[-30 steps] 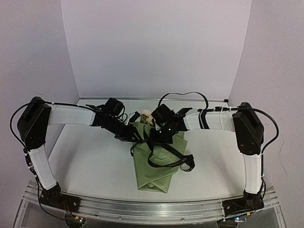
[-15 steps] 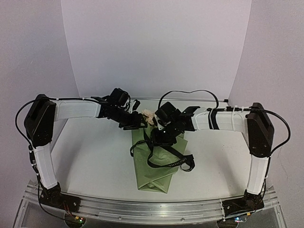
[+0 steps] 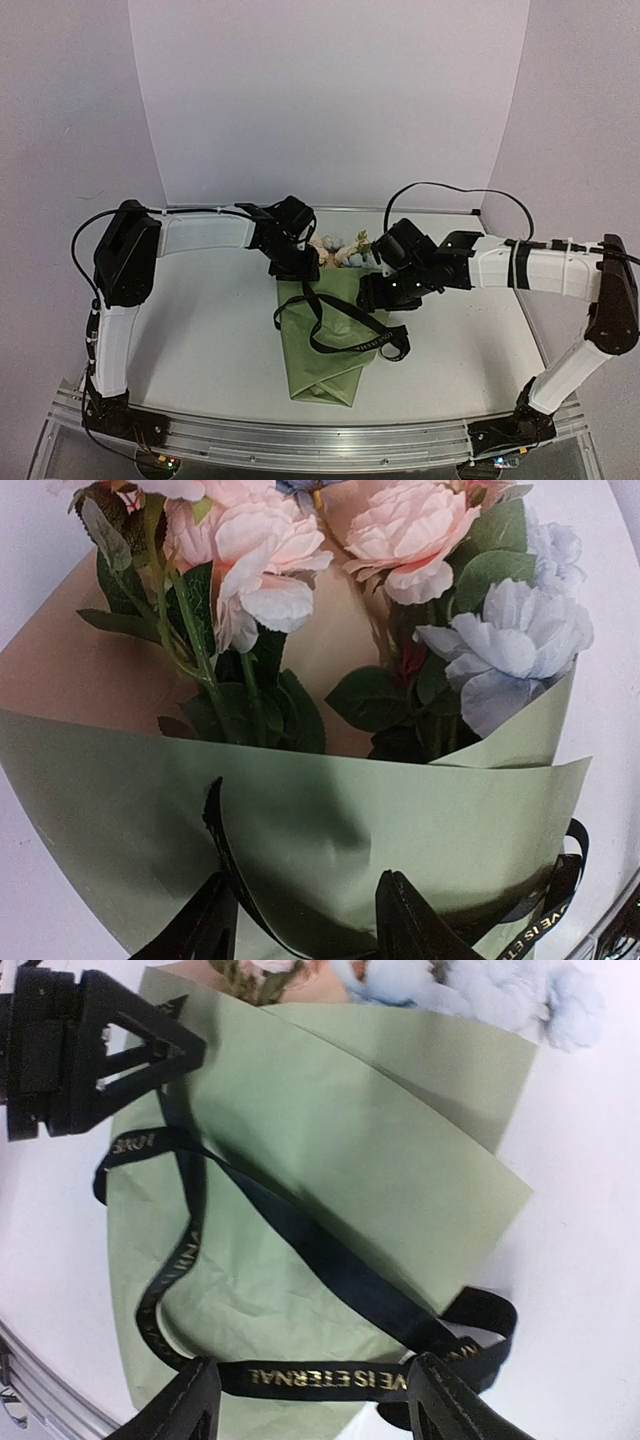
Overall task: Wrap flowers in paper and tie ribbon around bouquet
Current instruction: Adjust the ribbon on the folded bouquet.
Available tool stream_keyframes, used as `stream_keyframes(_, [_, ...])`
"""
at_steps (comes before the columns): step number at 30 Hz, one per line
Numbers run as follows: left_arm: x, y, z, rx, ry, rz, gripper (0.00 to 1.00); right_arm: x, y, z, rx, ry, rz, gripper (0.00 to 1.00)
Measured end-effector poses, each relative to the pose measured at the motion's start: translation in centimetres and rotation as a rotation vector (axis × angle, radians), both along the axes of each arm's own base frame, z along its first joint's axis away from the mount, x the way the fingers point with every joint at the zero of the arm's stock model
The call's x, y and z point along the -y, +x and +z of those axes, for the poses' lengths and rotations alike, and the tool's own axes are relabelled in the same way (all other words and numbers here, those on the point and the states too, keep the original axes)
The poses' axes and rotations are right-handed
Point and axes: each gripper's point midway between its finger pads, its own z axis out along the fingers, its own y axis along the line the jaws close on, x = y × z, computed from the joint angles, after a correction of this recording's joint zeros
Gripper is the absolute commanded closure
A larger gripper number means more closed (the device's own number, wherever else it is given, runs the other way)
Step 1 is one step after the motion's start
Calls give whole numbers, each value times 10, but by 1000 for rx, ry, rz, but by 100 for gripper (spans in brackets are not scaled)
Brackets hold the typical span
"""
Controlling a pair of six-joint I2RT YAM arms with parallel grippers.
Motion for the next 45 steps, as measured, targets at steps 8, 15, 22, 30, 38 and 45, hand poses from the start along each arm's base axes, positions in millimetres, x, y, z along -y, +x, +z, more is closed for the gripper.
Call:
stream_keyframes(8, [-12, 1, -11, 1, 72, 45, 95, 75, -28, -57, -74, -166, -171, 26])
stream_keyframes(15, [-14, 6, -10, 20, 80, 61, 100, 92, -28, -69, -81, -214, -263, 43])
stream_keyframes(22, [-14, 6, -8, 30, 70, 62, 100, 91, -31, -93, -148, -240, -316, 48])
stream_keyframes(30, [-17, 6, -2, 46, 53, 66, 100, 84, -36, -107, -203, -220, -340, 51])
stream_keyframes(38, [-24, 10, 0, 53, 41, 81, 100, 76, -43, -108, -217, -196, -336, 69])
stream_keyframes(45, [-34, 12, 1, 58, 32, 103, 100, 83, -50, -116, -236, -208, -354, 100])
